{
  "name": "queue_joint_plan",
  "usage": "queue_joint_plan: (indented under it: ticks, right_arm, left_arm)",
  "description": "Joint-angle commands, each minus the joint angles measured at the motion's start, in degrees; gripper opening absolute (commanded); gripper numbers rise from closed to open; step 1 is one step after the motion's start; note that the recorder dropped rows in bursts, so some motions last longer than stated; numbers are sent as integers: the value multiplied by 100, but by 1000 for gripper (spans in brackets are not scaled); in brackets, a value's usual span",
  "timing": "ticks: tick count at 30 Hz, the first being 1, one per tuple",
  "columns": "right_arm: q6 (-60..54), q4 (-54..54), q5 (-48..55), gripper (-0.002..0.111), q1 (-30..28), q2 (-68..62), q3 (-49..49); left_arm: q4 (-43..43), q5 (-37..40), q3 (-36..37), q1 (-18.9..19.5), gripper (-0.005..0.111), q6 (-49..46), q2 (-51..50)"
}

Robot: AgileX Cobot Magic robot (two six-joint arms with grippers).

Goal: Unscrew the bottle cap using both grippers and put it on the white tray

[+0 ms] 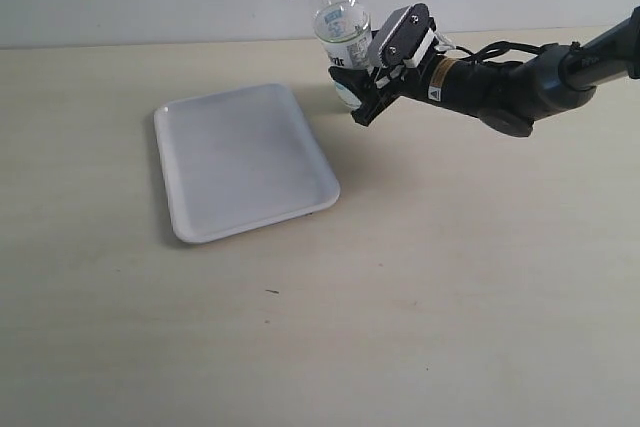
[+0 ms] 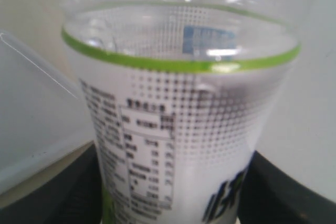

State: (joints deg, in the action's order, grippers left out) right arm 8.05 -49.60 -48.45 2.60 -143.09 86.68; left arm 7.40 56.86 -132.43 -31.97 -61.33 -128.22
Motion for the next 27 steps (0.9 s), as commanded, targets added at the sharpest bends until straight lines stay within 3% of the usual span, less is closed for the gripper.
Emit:
queue_joint_plan:
  ticks: [1,5,8,10,14,19,27]
  right_arm:
    - [-136,-270,555,0,7,-33,-44]
    - [160,-428,713,0,7,41,-44]
    - [1025,-919,809,0,7,280,-44]
    - [1325,-945,951,0,7,363,-44]
    - [1272,-945,1195,0,7,417,-44]
    - [1090,-956,1110,0,7,417,-44]
    - [1026,-861,1021,0,7,417,-55]
  left_arm:
    - [21,-531,-36,7,62,374,4]
    - [21,-432,-36,7,62,532,17]
    - [21,-402,-36,7,63,572,29]
    - [-116,-311,-36,7,70,606,29]
    - [-697,-299,-36,-3,74,334,29]
    - [-652,-347,-36,-3,74,-291,-29]
    - [-609,-276,-36,-14,74,-85,-188]
